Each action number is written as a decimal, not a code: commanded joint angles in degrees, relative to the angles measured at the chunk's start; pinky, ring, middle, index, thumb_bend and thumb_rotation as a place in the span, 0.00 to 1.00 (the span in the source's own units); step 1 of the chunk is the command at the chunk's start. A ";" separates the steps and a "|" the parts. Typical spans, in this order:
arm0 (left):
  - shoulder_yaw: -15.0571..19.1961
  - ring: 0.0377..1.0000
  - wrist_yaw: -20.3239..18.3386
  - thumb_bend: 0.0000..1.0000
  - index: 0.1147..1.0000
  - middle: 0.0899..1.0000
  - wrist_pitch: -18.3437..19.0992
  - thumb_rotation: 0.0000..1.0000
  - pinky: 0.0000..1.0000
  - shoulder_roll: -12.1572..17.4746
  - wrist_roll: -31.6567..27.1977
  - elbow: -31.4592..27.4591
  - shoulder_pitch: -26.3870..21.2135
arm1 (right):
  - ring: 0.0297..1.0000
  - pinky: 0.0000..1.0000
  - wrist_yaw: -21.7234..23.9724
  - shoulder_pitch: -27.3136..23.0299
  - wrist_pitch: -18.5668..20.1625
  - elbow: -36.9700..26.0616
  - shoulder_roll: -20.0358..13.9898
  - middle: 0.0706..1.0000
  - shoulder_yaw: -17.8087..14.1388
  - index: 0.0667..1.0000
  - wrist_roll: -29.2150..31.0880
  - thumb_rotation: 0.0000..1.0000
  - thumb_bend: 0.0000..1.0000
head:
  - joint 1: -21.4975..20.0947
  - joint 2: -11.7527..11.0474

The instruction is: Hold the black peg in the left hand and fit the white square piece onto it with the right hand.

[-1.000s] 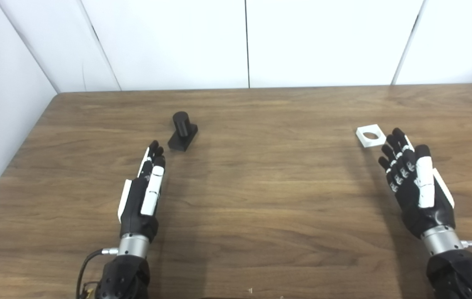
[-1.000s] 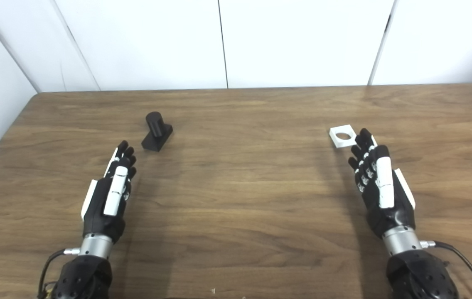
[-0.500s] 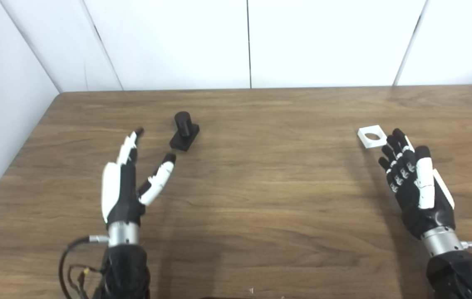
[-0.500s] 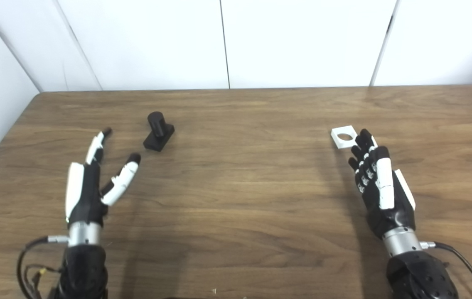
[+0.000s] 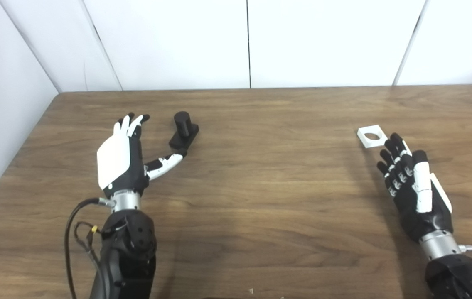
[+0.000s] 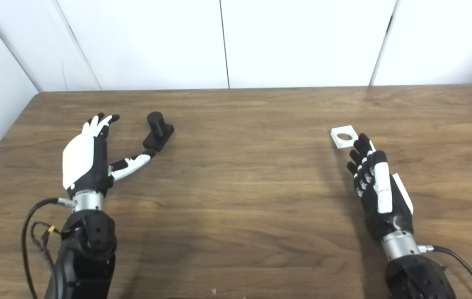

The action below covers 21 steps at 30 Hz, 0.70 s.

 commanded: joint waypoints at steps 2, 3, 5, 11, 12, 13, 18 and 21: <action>0.17 1.00 -0.50 0.79 0.83 0.97 -0.02 0.51 0.96 1.75 2.31 1.30 -3.63 | 1.00 1.00 0.50 -1.39 -2.43 -0.79 -0.12 1.00 0.20 1.00 -0.24 1.00 0.60 | 0.02 -0.02; 0.29 1.00 -1.16 0.79 0.83 0.97 0.00 0.51 0.96 1.81 2.69 2.25 -4.25 | 1.00 1.00 0.46 -1.36 -2.40 -0.81 -0.12 1.00 0.28 1.00 -0.36 1.00 0.60 | 0.03 -0.05; 0.58 1.00 -2.45 0.79 0.82 0.97 0.03 0.54 0.95 1.88 3.32 4.04 -5.46 | 1.00 1.00 0.41 -1.31 -2.40 -0.82 -0.05 1.00 0.39 1.00 -0.49 1.00 0.61 | 0.03 -0.20; 1.54 1.00 -4.38 0.79 0.81 0.96 0.05 0.54 0.93 1.33 4.72 8.81 -8.14 | 1.00 1.00 0.37 -1.23 -2.92 -0.69 -0.15 1.00 0.71 1.00 -1.17 1.00 0.61 | -0.28 -0.39; 1.41 1.00 -3.91 0.80 0.80 0.96 0.04 0.54 0.93 1.38 4.49 9.98 -8.64 | 1.00 1.00 0.29 -1.22 -2.82 -0.72 -0.11 1.00 0.65 1.00 -1.21 1.00 0.62 | -0.29 -0.38; 1.28 1.00 -3.51 0.80 0.80 0.96 0.03 0.53 0.92 1.41 4.38 11.02 -9.11 | 1.00 1.00 0.27 -1.21 -2.77 -0.70 -0.08 1.00 0.57 1.00 -1.18 1.00 0.62 | -0.29 -0.38; 0.52 1.00 -1.56 0.81 0.78 0.95 -0.05 0.52 0.93 1.59 3.59 14.93 -10.87 | 1.00 1.00 0.06 -1.12 -2.65 -0.81 0.06 1.00 0.48 1.00 -1.34 1.00 0.62 | -0.58 -0.53; 0.16 1.00 -1.29 0.80 0.78 0.94 0.00 0.52 0.95 1.57 3.53 16.94 -12.05 | 1.00 1.00 0.24 -1.05 -2.97 -0.88 -0.07 1.00 0.52 1.00 -1.34 1.00 0.60 | -0.79 -0.64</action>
